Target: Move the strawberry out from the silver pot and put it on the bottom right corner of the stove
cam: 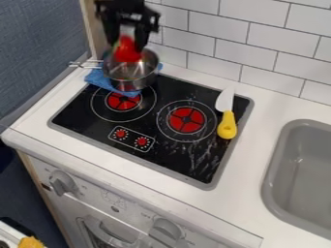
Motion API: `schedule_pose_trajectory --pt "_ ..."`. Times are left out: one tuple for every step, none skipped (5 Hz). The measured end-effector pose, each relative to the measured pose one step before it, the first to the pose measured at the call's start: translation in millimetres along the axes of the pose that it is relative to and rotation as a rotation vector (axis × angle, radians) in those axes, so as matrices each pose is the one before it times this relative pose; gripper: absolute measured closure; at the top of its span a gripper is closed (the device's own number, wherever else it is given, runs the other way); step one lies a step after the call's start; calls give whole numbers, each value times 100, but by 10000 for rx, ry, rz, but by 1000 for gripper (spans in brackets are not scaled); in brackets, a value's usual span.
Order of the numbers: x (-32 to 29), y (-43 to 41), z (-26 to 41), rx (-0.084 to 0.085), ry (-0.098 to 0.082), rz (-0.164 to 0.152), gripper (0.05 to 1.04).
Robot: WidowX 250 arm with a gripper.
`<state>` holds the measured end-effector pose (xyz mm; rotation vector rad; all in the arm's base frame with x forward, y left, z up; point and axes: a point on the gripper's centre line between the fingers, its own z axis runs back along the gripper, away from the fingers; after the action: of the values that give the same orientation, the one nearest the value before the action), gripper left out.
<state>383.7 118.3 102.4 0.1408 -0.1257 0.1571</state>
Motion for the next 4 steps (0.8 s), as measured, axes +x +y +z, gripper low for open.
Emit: schedule_pose_trajectory --pt "-1618 -3136 1886 -181 -194 -479 376" --pt "-4345 -4204 833 -813 195 -732 376" --pt "-3698 -4514 -1082 -542 412 -983 376" --pt "-1800 -2023 -1583 393 406 -553 376"
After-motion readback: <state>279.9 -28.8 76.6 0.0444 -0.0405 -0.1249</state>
